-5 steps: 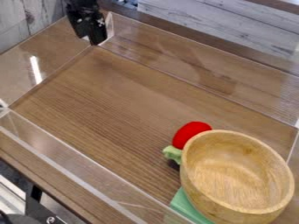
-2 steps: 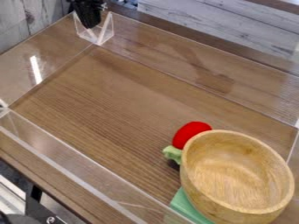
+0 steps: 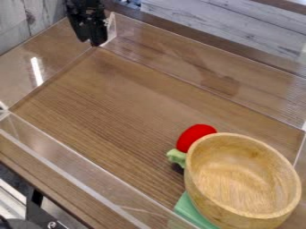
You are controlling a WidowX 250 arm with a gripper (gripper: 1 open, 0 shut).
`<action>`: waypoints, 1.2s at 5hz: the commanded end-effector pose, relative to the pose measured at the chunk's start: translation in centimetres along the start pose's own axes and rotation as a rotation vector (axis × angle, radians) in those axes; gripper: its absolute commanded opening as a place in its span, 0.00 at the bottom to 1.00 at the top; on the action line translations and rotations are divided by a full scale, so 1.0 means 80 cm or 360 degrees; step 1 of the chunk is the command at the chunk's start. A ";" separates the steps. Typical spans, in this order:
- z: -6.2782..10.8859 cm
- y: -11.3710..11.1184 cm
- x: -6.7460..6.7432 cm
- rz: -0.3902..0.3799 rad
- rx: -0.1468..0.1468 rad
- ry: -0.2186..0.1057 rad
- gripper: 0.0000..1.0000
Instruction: Move the red object to the right side of the table
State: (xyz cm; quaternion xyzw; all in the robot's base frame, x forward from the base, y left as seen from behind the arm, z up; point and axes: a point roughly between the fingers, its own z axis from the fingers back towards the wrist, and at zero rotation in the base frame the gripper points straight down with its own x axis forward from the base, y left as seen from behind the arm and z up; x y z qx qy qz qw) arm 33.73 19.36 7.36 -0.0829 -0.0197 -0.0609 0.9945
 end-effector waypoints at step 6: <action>0.065 -0.002 -0.017 -0.0001 0.0058 -0.0094 1.00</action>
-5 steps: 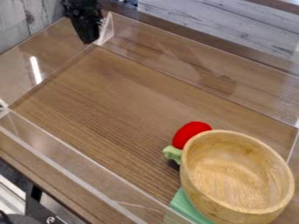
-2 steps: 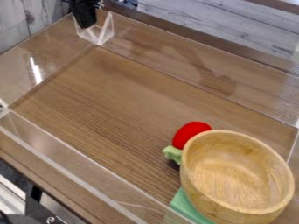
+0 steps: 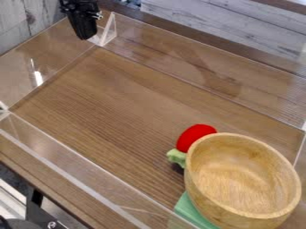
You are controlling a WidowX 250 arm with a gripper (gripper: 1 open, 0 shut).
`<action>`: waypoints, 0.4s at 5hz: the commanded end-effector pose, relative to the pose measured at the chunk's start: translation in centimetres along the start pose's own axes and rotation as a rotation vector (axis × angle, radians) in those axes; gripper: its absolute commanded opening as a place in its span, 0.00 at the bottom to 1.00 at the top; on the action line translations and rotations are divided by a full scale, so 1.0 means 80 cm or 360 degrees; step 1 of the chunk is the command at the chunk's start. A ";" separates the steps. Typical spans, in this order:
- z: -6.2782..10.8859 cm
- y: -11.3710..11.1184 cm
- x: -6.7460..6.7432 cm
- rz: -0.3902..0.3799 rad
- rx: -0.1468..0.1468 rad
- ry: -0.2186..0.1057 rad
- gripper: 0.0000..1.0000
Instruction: Move the red object to the right side of the table
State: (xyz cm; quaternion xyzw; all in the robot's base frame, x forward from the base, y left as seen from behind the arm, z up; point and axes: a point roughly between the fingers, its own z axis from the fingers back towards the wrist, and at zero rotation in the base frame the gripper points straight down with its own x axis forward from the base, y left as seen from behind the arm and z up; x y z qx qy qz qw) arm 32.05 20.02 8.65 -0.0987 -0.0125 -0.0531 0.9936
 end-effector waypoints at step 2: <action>0.056 -0.015 0.008 -0.0075 0.0094 -0.0109 0.00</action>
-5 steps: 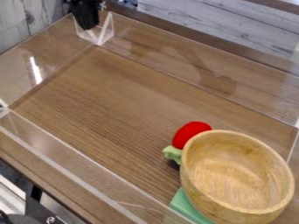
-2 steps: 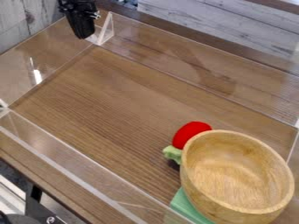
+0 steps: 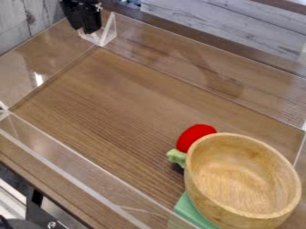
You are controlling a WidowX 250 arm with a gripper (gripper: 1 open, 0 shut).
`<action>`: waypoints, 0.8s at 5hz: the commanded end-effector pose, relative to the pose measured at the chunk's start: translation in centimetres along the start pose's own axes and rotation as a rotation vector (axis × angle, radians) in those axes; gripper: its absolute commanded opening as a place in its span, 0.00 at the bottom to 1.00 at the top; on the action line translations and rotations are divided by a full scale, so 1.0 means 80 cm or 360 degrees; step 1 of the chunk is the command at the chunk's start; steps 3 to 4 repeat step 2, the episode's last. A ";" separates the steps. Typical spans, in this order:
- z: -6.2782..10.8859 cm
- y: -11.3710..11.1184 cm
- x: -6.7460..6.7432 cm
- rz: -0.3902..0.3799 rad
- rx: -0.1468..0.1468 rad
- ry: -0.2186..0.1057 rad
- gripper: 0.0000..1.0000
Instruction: Move the red object to the right side of the table
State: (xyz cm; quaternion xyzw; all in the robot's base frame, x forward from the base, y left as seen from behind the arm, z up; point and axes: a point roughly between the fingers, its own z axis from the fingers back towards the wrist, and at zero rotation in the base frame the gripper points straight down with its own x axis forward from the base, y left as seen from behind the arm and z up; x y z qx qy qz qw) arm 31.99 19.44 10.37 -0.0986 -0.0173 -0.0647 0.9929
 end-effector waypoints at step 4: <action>0.012 -0.010 0.023 -0.0154 0.0082 -0.0040 1.00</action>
